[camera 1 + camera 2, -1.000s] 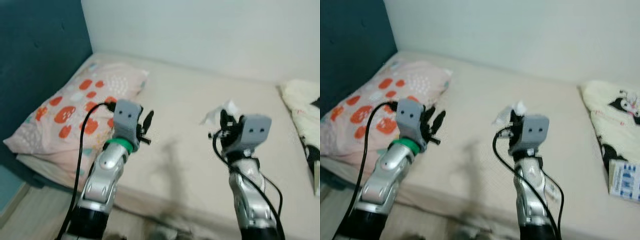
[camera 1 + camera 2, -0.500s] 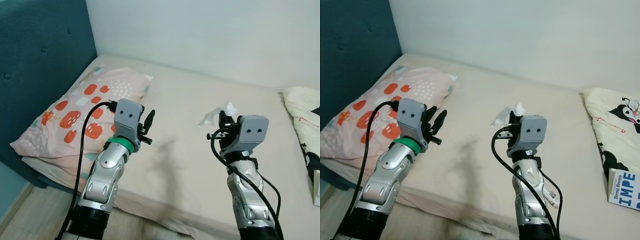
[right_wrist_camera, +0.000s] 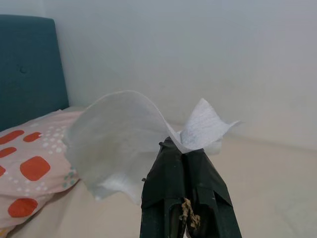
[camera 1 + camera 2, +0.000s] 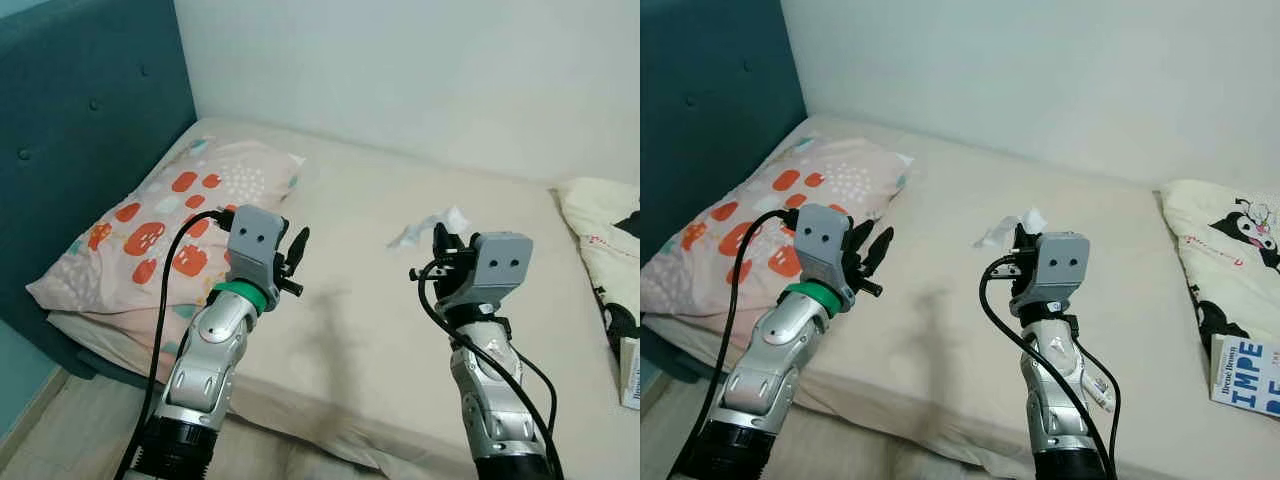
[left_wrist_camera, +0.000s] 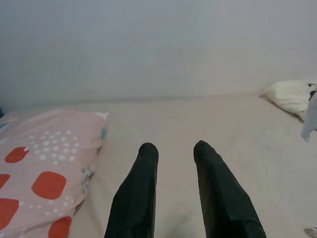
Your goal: Clean up the room
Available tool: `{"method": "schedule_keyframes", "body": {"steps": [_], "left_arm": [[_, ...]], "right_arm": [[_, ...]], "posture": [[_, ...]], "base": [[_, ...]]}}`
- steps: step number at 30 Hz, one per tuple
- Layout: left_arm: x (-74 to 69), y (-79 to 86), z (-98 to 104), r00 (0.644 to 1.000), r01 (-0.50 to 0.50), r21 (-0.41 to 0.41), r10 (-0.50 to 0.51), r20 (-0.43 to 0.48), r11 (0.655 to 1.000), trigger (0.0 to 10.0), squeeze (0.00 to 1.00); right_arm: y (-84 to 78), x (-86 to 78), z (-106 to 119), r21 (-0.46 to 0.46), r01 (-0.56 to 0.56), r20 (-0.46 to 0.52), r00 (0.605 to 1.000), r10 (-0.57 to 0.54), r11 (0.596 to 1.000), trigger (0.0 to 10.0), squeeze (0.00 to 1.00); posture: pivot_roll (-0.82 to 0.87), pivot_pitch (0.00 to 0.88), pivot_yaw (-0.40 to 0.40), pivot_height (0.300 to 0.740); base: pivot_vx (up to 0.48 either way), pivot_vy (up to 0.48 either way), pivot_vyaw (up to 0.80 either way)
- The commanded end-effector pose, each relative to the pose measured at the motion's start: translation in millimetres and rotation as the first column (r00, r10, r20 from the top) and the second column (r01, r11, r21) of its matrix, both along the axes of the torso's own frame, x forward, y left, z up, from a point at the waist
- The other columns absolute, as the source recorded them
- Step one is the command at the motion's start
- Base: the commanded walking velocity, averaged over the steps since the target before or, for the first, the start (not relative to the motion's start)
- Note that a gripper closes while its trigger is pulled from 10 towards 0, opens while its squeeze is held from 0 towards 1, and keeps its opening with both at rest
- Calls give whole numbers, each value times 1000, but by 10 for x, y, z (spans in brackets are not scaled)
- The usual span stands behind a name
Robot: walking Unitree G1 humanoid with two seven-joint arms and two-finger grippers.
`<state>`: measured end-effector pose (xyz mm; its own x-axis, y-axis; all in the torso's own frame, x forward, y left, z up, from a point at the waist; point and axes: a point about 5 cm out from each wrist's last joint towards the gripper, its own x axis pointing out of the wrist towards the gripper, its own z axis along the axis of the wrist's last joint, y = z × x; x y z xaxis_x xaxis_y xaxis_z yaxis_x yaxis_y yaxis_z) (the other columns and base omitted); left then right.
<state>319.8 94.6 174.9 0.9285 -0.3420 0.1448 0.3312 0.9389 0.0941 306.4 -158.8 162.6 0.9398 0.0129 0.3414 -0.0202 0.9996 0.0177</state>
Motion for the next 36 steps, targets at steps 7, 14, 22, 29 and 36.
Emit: {"method": "schedule_keyframes", "body": {"steps": [7,14,22,29,36], "left_arm": [[-12,-8,-125,998,22,-10,-22,-66,1000,10000,0],[8,-6,-167,994,18,-23,-21,-105,1000,10000,0],[26,-14,-145,996,31,0,-31,-84,1000,10000,0],[29,-10,-144,996,37,0,-37,-85,999,10000,0],[25,-16,-133,996,50,3,-50,-79,999,10000,0]], "right_arm": [[-31,-17,-80,17,11,-26,1000,-11,1000,10000,0],[-37,-21,-95,21,14,-31,999,-13,1000,10000,0],[-42,-12,-97,22,13,-31,999,-13,1000,10000,0],[-41,-13,-108,22,12,-34,999,-12,1000,10000,0],[-41,-14,-114,21,14,-35,999,-13,1000,10000,0]], "posture": [[-34,39,-8,740],[-37,35,-4,740],[-36,29,-3,740],[-36,24,-1,740],[-37,23,1,740]], "base": [[0,0,0],[0,0,0],[0,0,0],[0,0,0],[0,0,0]]}}
